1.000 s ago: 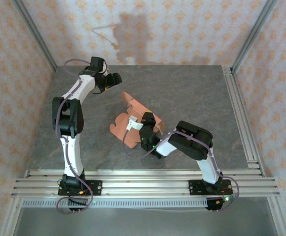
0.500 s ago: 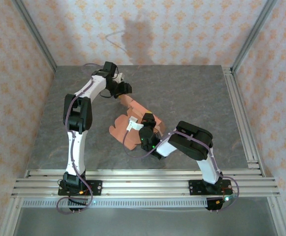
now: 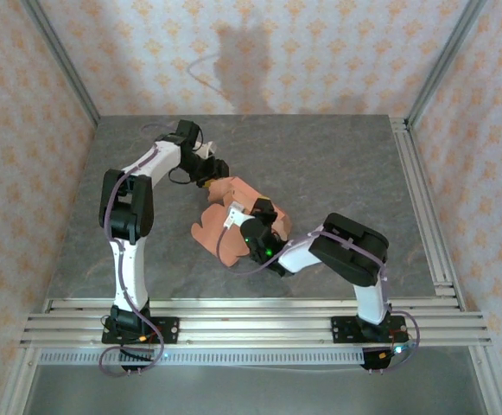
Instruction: Fold the paper box
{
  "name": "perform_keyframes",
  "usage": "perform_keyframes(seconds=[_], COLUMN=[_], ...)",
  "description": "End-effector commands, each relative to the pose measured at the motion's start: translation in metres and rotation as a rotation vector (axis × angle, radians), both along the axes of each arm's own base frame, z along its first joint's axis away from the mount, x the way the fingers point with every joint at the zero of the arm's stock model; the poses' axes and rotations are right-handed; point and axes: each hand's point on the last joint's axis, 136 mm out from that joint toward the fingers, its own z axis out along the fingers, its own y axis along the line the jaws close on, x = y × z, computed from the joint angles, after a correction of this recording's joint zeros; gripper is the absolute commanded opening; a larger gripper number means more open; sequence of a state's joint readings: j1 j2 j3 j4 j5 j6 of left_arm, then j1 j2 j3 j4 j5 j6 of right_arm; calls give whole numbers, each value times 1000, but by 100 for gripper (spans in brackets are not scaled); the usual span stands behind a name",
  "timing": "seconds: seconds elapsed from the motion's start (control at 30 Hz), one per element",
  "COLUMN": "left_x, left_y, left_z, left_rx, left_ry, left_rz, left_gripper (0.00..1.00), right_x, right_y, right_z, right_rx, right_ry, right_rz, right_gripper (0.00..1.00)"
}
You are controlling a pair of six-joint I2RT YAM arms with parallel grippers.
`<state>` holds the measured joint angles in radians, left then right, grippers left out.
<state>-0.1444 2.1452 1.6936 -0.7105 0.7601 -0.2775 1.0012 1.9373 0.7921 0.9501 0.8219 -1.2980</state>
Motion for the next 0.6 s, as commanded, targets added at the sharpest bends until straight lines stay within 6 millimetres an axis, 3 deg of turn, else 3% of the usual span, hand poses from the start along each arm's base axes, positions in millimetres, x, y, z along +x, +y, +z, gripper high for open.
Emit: perform_keyframes(seconds=[0.0,0.33,0.57], left_x=[-3,-19,-24], left_y=[-7,-16,-5], left_z=[19,19,9], left_rx=[-31,-55,2], left_ry=[-51,-34,-72], left_rz=[-34,-59,-44], left_gripper=[53,52,53], right_x=[2,9,11], right_y=[-7,-13,-14], right_z=[-9,-13,-10], right_rx=[14,22,15], right_ry=[57,70,62], right_rz=[-16,-32,-34], right_gripper=[0,0,0])
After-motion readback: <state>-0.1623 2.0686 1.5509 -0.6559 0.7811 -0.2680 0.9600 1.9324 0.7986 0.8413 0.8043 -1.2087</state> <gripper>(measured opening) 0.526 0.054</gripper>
